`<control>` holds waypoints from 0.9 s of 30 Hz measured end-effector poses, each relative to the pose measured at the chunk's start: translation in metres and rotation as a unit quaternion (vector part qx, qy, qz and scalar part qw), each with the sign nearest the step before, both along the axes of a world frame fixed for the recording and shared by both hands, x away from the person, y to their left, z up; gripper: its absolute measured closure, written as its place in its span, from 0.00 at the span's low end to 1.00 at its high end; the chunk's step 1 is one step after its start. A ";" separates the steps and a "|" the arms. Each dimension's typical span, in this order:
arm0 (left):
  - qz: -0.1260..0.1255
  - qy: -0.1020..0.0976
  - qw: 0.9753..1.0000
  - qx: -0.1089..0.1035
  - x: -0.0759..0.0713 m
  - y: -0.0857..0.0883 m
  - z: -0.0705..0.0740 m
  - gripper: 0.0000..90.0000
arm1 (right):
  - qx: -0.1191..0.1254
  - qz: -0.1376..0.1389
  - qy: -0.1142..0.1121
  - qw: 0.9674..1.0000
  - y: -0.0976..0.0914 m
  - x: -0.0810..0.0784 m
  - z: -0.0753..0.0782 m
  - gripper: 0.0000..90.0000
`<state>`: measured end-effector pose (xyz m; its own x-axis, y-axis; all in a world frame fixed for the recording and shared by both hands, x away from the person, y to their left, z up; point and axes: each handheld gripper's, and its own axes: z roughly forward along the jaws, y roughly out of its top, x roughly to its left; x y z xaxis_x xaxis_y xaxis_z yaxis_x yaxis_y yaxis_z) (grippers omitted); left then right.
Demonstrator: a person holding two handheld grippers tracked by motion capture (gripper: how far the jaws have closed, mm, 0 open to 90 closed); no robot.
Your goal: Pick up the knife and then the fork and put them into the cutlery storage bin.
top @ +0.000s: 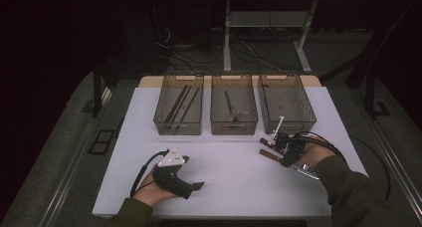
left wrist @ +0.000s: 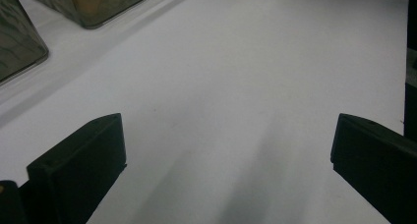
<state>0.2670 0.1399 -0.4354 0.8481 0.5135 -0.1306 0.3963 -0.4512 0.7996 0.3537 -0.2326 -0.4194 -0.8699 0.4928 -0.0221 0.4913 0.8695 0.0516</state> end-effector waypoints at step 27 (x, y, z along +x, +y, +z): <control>0.001 0.002 1.000 -0.003 0.000 0.001 0.000 0.00 | 0.330 -0.126 -0.140 0.925 -0.070 -0.010 0.062 0.85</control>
<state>0.2675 0.1409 -0.4358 0.8467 0.5143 -0.1359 0.3996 -0.4461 0.8008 0.3441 -0.3028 -0.3573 -0.7319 0.6648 0.1494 0.5609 0.4633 0.6861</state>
